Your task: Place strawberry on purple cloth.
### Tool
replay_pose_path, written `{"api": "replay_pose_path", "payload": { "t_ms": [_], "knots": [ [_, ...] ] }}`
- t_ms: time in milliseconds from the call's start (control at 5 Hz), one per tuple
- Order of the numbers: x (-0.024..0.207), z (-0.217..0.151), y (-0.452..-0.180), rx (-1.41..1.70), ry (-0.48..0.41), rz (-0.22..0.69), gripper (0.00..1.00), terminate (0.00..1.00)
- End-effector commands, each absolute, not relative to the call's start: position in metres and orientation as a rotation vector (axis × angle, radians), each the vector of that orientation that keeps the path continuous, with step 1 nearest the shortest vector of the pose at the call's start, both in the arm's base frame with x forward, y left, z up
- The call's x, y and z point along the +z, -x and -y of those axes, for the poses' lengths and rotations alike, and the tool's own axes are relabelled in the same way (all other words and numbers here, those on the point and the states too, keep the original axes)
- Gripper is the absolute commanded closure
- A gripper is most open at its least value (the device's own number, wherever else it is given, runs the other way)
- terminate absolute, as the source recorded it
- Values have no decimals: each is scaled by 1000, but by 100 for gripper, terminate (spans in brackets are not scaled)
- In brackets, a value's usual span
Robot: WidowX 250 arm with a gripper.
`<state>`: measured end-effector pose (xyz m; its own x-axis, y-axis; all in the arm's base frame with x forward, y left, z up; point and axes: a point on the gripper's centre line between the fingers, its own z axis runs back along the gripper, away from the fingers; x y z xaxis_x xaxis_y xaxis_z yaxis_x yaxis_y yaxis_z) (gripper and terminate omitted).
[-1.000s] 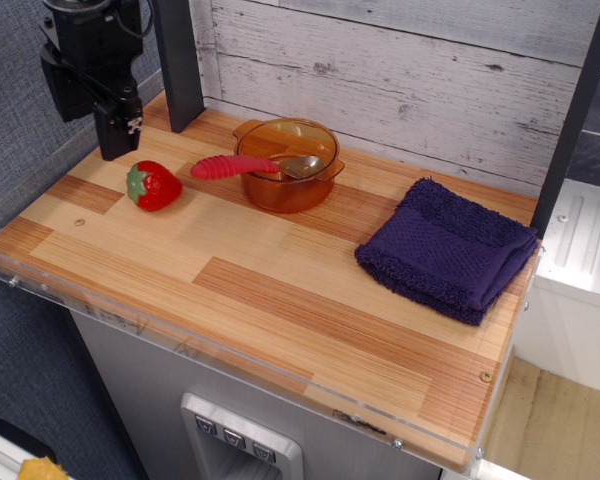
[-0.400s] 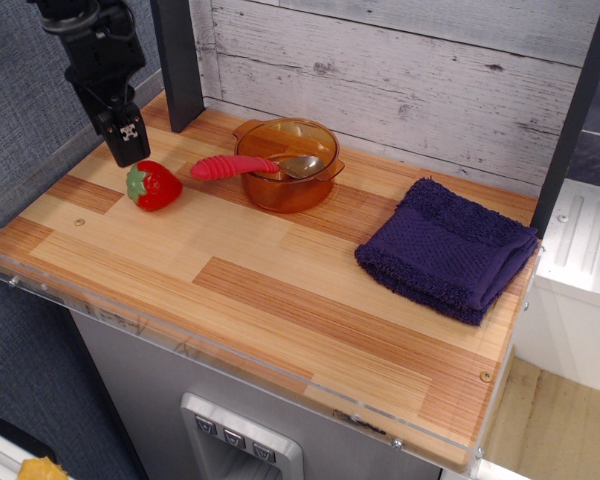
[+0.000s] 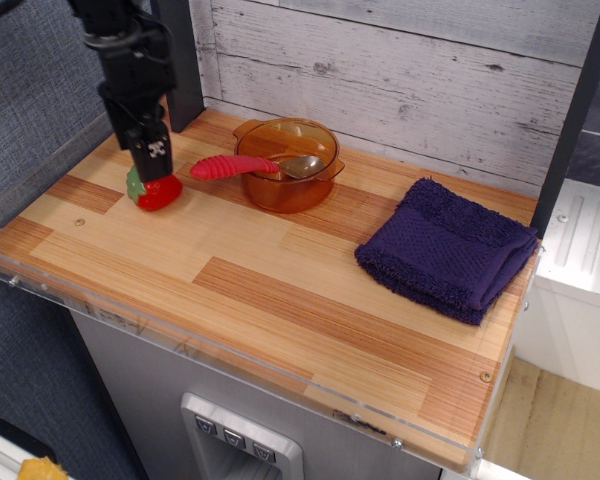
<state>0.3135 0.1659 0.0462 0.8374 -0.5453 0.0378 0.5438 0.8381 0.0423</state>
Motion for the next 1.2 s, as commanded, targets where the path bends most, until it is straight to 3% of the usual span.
{"api": "replay_pose_path", "payload": {
  "t_ms": [0, 600, 800, 1000],
  "knots": [
    [43, -162, -325, -605, -55, 21, 0, 0],
    [40, -160, -325, -586, -68, -36, 0, 0],
    [39, -162, -324, -562, -56, -38, 100, 0],
    [42, -165, -322, -515, -78, -49, 100, 0]
  ]
}}
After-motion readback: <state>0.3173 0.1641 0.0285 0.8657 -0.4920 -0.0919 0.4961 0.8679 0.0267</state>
